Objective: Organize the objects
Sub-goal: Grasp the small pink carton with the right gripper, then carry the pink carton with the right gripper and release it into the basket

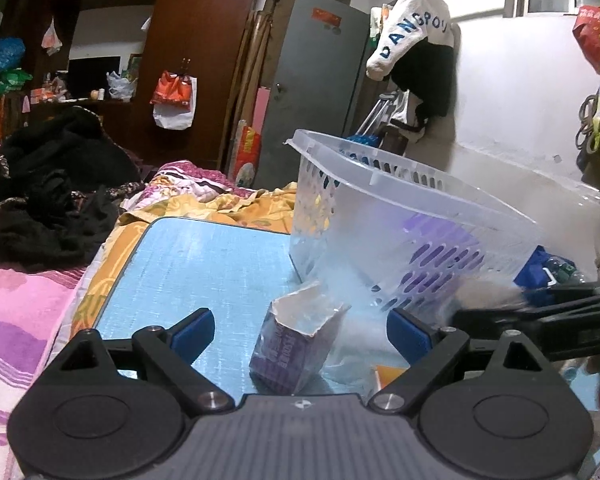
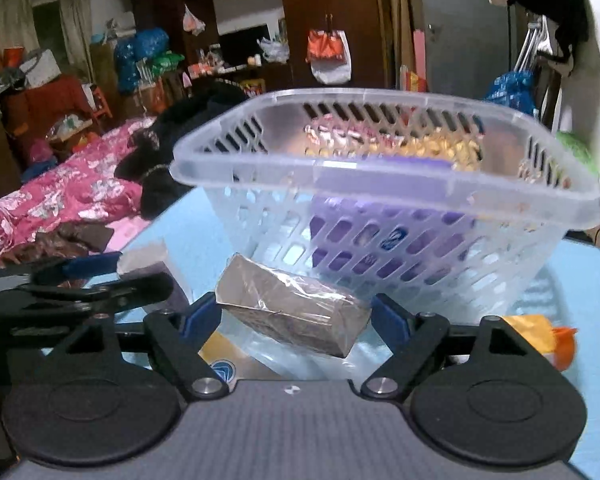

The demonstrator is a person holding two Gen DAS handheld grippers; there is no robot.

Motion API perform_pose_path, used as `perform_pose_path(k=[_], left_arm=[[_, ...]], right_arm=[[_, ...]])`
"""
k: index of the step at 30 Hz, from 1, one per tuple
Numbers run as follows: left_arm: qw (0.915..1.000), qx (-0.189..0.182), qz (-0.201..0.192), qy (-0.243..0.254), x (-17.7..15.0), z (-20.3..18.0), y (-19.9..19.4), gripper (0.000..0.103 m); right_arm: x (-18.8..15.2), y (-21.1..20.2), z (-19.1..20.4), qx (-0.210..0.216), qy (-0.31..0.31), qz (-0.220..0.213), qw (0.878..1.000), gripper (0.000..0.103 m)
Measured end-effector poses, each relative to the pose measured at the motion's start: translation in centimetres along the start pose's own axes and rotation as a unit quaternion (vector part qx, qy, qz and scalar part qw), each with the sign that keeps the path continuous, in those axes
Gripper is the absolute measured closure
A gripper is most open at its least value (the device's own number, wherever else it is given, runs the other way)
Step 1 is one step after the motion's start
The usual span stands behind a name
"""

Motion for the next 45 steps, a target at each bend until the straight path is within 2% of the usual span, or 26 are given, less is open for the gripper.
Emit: perform_pose_path(k=[3,5,6,10,14,24,28,31,34,36,38,40,43,45], left_arm=[[1.0000,0.003,0.002,0.000,-0.1,-0.2,0.2,0.013],[0.9999,0.010,0.004,0.006,-0.2,-0.4,0.3,0.031],[0.9998,0.016,0.004,0.008,-0.3,-0.5,0.4,0.051],[0.9996,0.019,-0.005,0.019,-0.6,-0.9,-0.1,0.053],[0.9994,0.007,-0.027,0.019,-0.5,-1.4,-1.3,0.054],[0.9948,-0.054,-0.077,0.038,0.3,-4.4,-6.3,0.054],[0.9908,-0.084,-0.096,0.045,2.8,-7.2,-7.3,0.054],[0.9896,-0.090,-0.100,0.051,6.1,-9.9,-6.0,0.054],[0.9924,-0.073,-0.085,0.050,9.0,-11.8,-3.1,0.054],[0.9947,-0.043,-0.070,0.061,10.1,-12.6,-0.4,0.054],[0.9977,-0.004,-0.027,0.063,10.9,-12.8,3.4,0.054],[0.9984,0.010,0.004,0.055,11.2,-12.5,5.9,0.054],[0.9974,0.026,0.013,0.065,10.7,-12.5,7.1,0.054],[0.9976,0.031,0.015,0.060,10.5,-12.3,7.3,0.054]], right_arm=[[0.0,-1.4,-0.7,0.001,-0.001,-0.015,1.000,0.019],[0.2,-2.1,-1.3,0.002,0.000,-0.024,1.000,0.019],[0.2,-2.5,-1.7,0.002,-0.001,-0.028,1.000,0.019],[0.3,-3.8,-2.4,-0.003,-0.001,-0.046,0.999,0.019],[0.1,-5.4,-3.3,0.006,0.003,-0.065,0.998,0.019],[-0.1,-10.5,-5.3,-0.014,-0.003,-0.137,0.991,0.019],[1.3,-11.7,-5.7,-0.033,-0.019,-0.185,0.982,0.019],[4.1,-11.1,-6.0,-0.062,-0.050,-0.226,0.971,0.019],[6.6,-8.1,-7.6,-0.079,-0.040,-0.199,0.976,0.019],[7.7,-5.5,-9.0,-0.081,-0.019,-0.172,0.982,0.019],[8.2,-2.8,-10.1,-0.082,0.002,-0.144,0.986,0.019],[8.2,-0.2,-10.9,-0.077,0.017,-0.114,0.990,0.019],[7.6,2.4,-11.3,-0.084,0.020,-0.069,0.994,0.019],[7.2,3.2,-11.5,-0.085,0.025,-0.057,0.994,0.019]])
Point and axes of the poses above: each gripper's, at about its wrist camera, not at the fingertips, and y roughly the way its jaws point, z to its left, x to its top, the point moved 2 cm from there along y, roughly the way its jaws point, and after that the axes turned 13 degrees about -y, right-handed, at the moved point
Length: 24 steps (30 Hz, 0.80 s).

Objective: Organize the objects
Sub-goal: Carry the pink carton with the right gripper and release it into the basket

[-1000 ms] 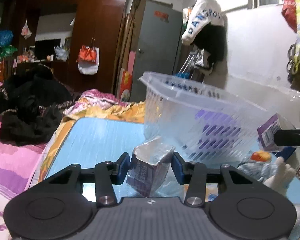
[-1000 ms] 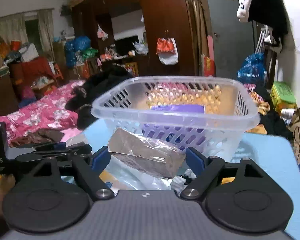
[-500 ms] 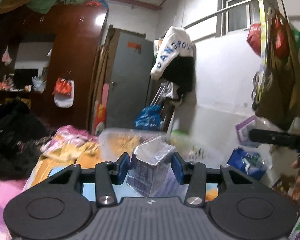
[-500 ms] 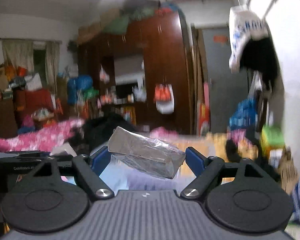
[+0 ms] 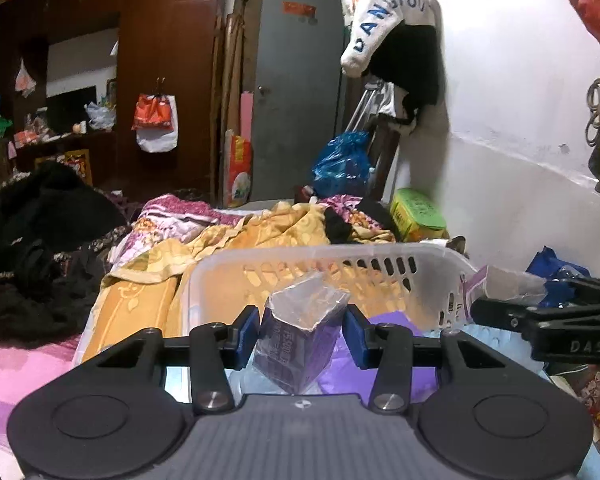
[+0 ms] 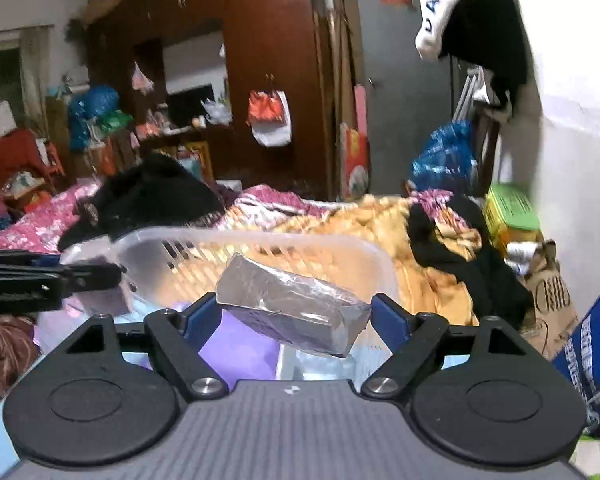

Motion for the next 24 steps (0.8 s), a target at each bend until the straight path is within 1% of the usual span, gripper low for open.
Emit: perform_pose_path(k=[4,7,9,11,12,13,16,19,21,24], left_arm=[[0.9999,0.013,-0.003,0.000,-0.2,0.6,0.0,0.054],[0.9999,0.010,0.001,-0.001,-0.4,1.0,-0.1,0.053],[1.0000,0.006,-0.006,0.000,-0.6,1.0,-0.3,0.052],[0.9995,-0.007,-0.030,0.010,-0.8,1.1,-0.7,0.033],[0.9990,-0.015,-0.040,0.011,-0.9,1.2,-0.9,0.013],[0.9984,-0.023,-0.051,0.007,-1.0,1.4,-1.3,0.007],[0.9964,-0.050,-0.068,-0.007,-1.4,1.8,-2.5,0.007],[0.9949,-0.057,-0.083,-0.006,-2.5,2.0,-4.4,0.007],[0.9936,-0.067,-0.091,-0.008,-3.9,2.4,-6.1,0.007],[0.9911,-0.098,-0.089,-0.014,-7.0,3.6,-8.6,0.007]], right_arm=[[-0.6,0.7,0.0,0.010,0.008,0.008,1.000,0.019],[-1.2,0.7,0.1,0.009,0.005,0.010,1.000,0.019],[-1.3,0.5,0.2,0.009,0.008,0.008,1.000,0.017],[-1.2,-0.3,-0.2,0.001,0.013,0.005,1.000,0.010],[-1.1,-0.6,-0.3,-0.002,0.015,-0.002,1.000,0.000],[-1.0,-1.1,-0.5,-0.004,0.014,-0.012,1.000,0.000],[-1.0,-2.2,-1.2,0.003,0.024,-0.026,0.999,0.000],[-1.8,-3.8,-2.0,0.014,0.051,-0.035,0.998,0.000],[-3.3,-5.4,-2.3,0.027,0.064,-0.042,0.997,0.000],[-7.2,-8.4,-2.4,0.051,0.078,-0.060,0.994,0.000]])
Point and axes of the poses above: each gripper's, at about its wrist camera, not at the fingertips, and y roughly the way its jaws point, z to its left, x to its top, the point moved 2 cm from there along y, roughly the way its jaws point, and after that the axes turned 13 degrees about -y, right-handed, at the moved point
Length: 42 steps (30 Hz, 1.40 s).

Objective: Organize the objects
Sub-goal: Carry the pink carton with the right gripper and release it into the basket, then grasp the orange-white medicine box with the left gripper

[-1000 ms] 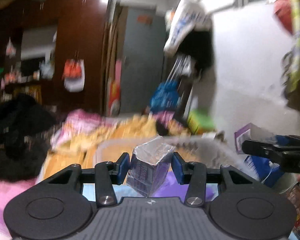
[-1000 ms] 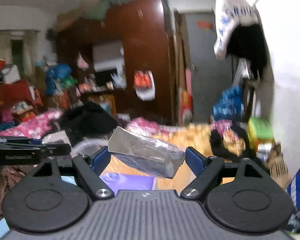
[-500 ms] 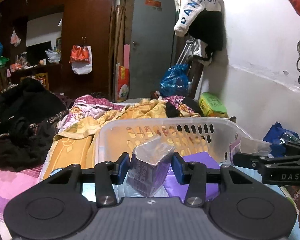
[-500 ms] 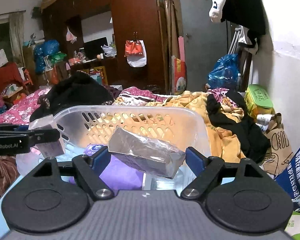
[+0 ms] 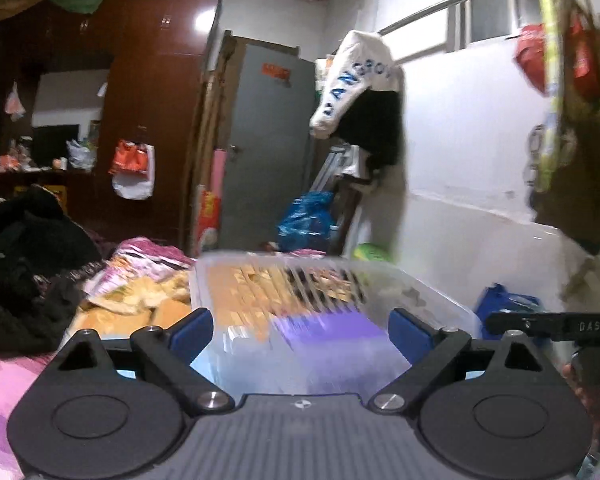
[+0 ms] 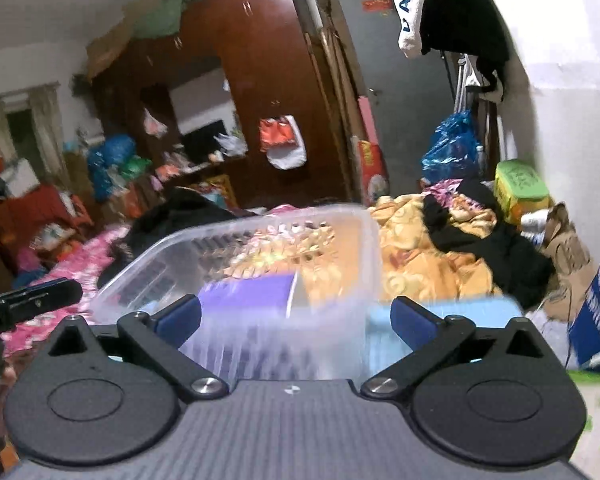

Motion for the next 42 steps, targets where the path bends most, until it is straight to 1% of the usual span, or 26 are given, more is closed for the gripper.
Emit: perform_pose_path(k=[2,6,8,9,11,14,22,29,36,39,42], left_arm=[[0.9999,-0.008,0.006,0.001,-2.1,0.4,-1.6,0.007],[0.9995,-0.005,0.020,0.022,-6.1,1.1,-3.4,0.007],[0.9990,-0.002,0.038,0.022,-7.6,1.8,-3.4,0.007],[0.9988,-0.001,0.045,0.021,-8.0,2.1,-3.3,0.007],[0.9984,0.005,0.054,0.015,-8.5,2.5,-2.9,0.007],[0.9985,-0.002,0.055,0.008,-8.3,2.8,-2.8,0.007],[0.9978,-0.009,0.059,0.030,-10.0,1.4,-3.2,0.007],[0.9972,-0.005,0.068,0.032,-10.5,1.4,-2.8,0.007],[0.9975,0.000,0.066,0.026,-10.3,1.7,-2.9,0.007],[0.9975,0.000,0.066,0.026,-10.2,1.8,-3.0,0.007],[0.9974,-0.001,0.066,0.030,-10.0,1.9,-3.1,0.007]], right_arm=[[-3.2,-2.4,-0.1,0.008,0.011,-0.007,1.000,0.000],[-9.5,-6.0,-0.2,0.012,0.051,-0.012,0.999,0.000],[-11.2,-6.7,-0.2,0.017,0.066,-0.017,0.998,0.000],[-11.6,-6.6,-0.1,0.019,0.062,-0.008,0.998,0.000],[-11.4,-6.1,0.2,0.016,0.039,0.006,0.999,0.000],[-11.2,-6.3,0.7,0.013,0.035,-0.012,0.999,0.000],[-11.7,-7.4,2.1,0.038,0.012,-0.021,0.999,0.000],[-12.2,-7.2,3.9,0.049,-0.005,-0.013,0.999,0.000],[-12.4,-7.2,4.4,0.054,-0.012,-0.011,0.998,0.000],[-12.2,-7.5,4.7,0.046,-0.014,-0.018,0.999,0.000],[-11.6,-8.4,5.8,0.046,-0.022,-0.041,0.998,0.000]])
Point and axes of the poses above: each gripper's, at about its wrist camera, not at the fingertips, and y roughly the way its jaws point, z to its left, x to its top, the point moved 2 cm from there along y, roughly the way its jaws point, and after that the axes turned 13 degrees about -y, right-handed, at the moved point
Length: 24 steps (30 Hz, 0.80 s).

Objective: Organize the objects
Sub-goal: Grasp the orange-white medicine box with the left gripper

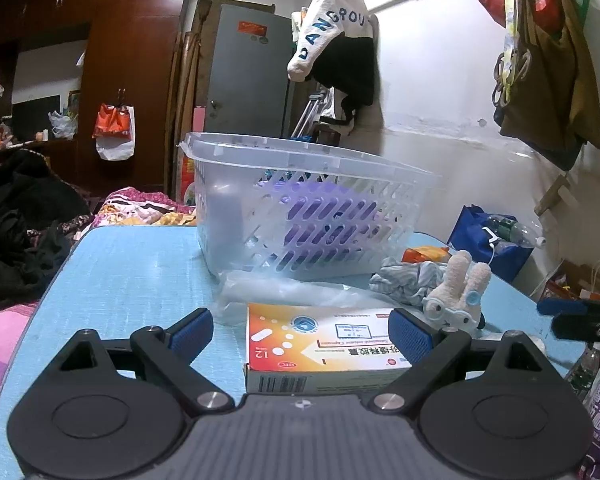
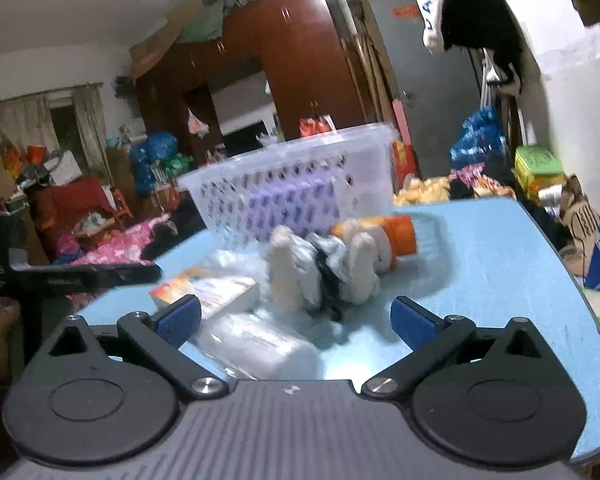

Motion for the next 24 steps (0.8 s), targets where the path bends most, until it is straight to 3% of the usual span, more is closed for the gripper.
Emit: perform_pose_path(k=[7,11,14,16,21,24], left_arm=[[1.0000,-0.003,-0.007,-0.005,0.7,1.9,-0.7,0.007],[0.9998,-0.020,0.001,-0.004,0.6,3.5,-0.7,0.007],[0.9980,-0.059,-0.003,0.023,-0.2,4.1,-1.2,0.007],[0.9958,-0.076,0.005,0.050,-0.8,4.1,-1.1,0.007],[0.9952,-0.064,0.034,0.066,-1.3,4.1,0.6,0.010],[0.9938,-0.076,0.052,0.061,-1.6,4.1,1.4,0.020]], right_arm=[[1.3,-0.4,8.0,0.079,-0.061,-0.045,0.994,0.000],[0.1,2.5,11.4,0.104,-0.101,-0.002,0.989,0.005],[-1.0,4.9,10.9,0.083,-0.090,0.029,0.992,0.014],[-1.3,5.8,10.3,0.046,-0.092,0.032,0.994,0.018],[-1.2,7.4,10.7,-0.013,-0.131,0.029,0.991,0.018],[-1.2,8.1,10.7,-0.029,-0.137,0.032,0.990,0.024]])
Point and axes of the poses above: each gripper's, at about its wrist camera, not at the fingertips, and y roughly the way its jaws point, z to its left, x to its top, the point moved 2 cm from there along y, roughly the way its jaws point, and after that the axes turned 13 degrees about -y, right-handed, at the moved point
